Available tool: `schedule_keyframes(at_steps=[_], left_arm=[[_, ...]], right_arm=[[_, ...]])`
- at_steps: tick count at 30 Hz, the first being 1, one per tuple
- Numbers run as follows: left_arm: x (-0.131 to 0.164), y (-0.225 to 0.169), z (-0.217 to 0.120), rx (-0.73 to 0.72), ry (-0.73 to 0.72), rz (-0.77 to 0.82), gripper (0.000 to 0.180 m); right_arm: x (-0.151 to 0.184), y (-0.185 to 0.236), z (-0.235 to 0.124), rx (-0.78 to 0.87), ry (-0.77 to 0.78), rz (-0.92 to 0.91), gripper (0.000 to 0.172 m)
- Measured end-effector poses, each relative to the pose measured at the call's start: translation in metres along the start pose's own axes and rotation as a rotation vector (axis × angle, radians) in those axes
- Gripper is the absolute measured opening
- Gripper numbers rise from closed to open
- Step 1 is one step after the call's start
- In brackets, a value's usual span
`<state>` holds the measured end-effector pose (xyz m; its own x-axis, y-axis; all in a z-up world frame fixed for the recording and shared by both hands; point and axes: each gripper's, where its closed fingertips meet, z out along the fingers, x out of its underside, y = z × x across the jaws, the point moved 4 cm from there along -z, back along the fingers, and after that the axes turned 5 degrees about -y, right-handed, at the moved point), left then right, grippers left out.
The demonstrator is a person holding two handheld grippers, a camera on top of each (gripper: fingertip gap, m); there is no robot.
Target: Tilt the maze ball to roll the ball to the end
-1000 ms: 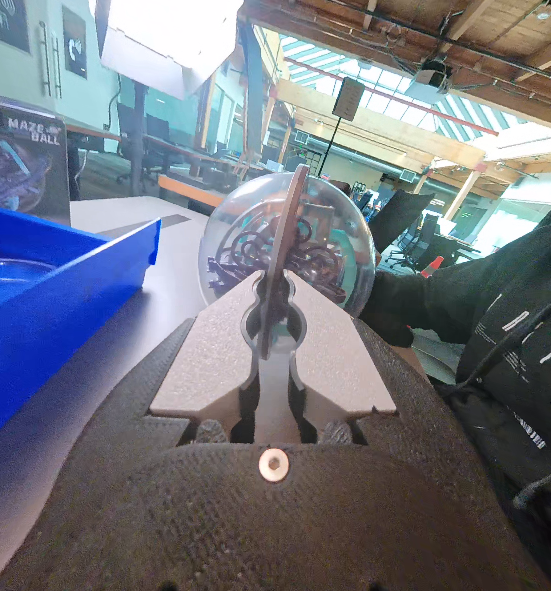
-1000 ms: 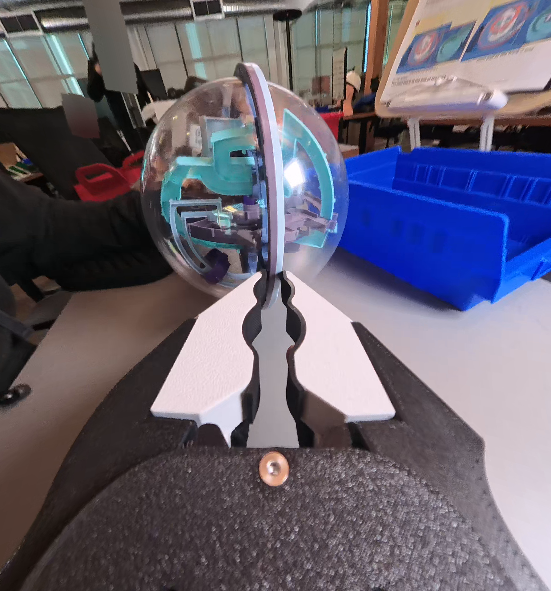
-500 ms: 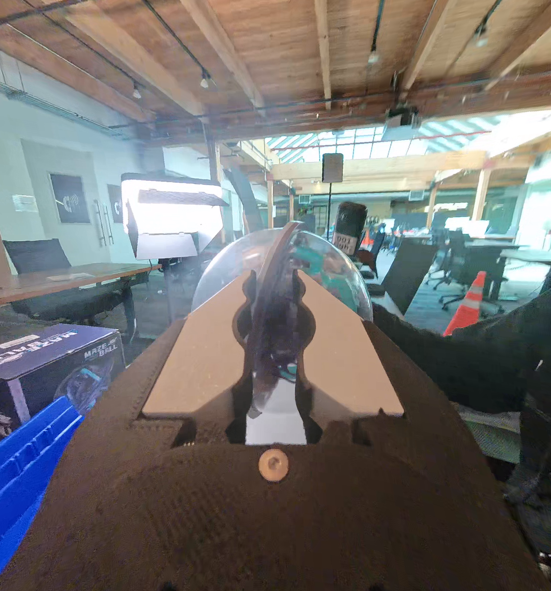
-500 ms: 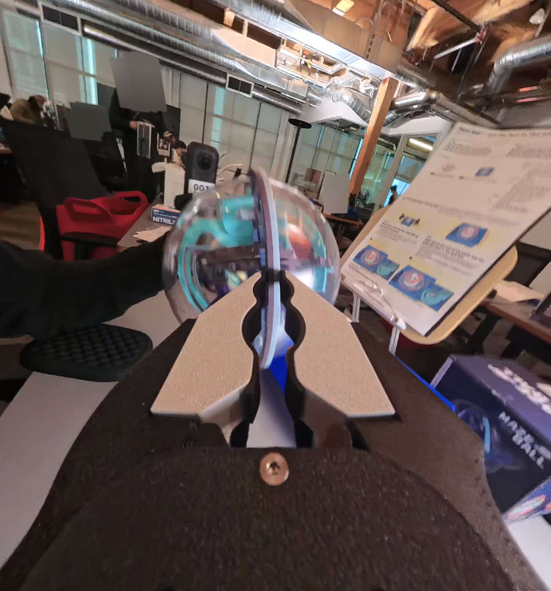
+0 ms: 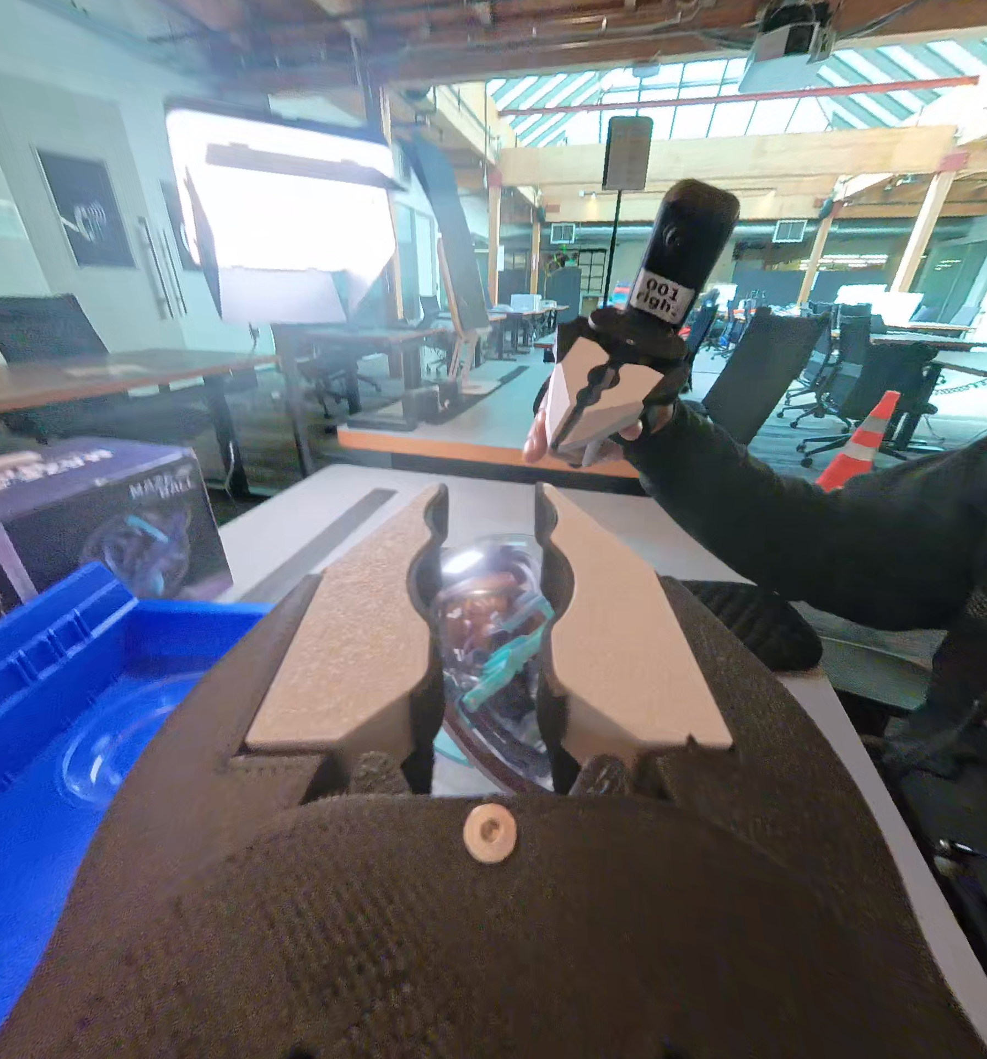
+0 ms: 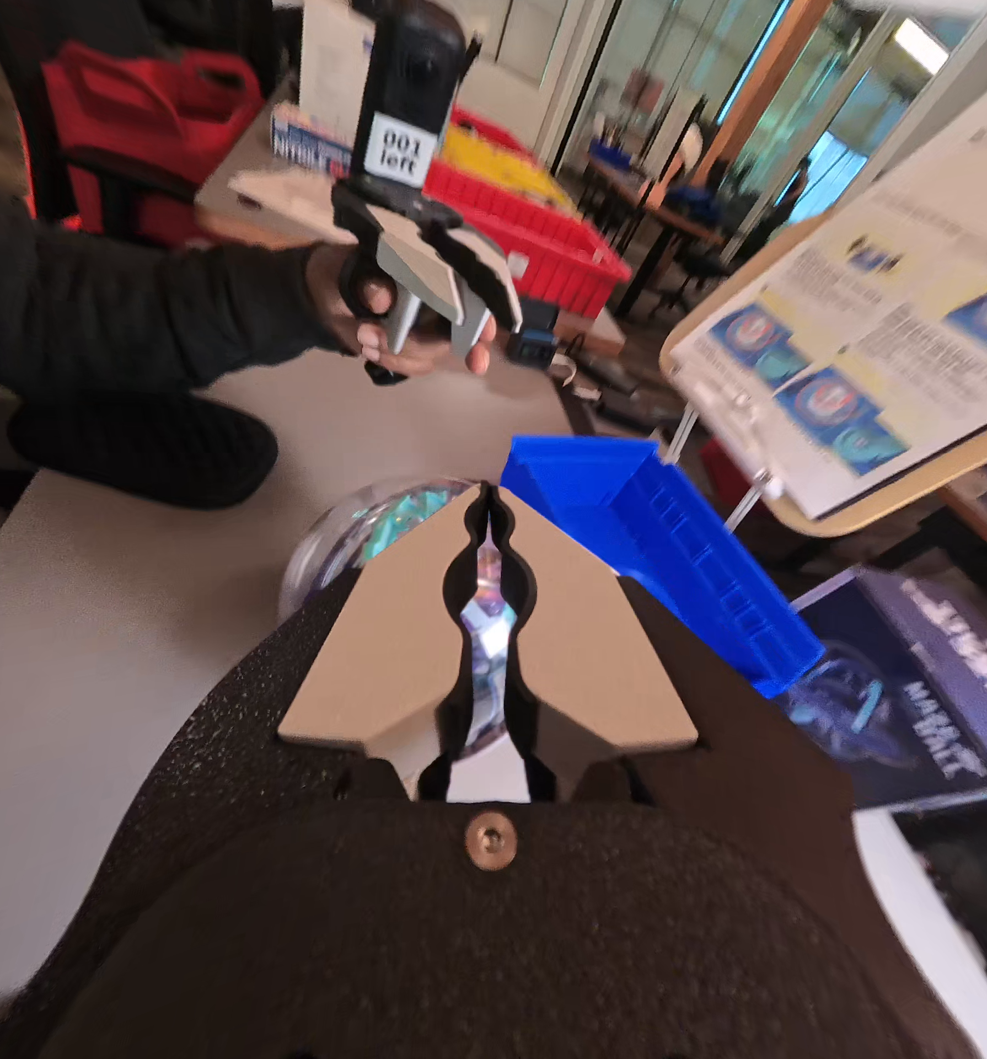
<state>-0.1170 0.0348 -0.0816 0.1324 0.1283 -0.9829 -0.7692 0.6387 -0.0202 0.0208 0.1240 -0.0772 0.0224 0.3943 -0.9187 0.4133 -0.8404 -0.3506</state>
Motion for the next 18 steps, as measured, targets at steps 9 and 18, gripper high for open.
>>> schedule_keyframes(at_steps=[9,18], left_arm=[[0.145,0.008,-0.018,-0.126,0.342,-0.453,0.116],[0.136,0.034,-0.036,-0.222,0.245,-0.412,0.094]], right_arm=[[0.115,-0.005,0.023,-0.055,0.138,0.352,0.094],[0.128,0.022,0.011,-0.077,0.173,0.319,0.051]])
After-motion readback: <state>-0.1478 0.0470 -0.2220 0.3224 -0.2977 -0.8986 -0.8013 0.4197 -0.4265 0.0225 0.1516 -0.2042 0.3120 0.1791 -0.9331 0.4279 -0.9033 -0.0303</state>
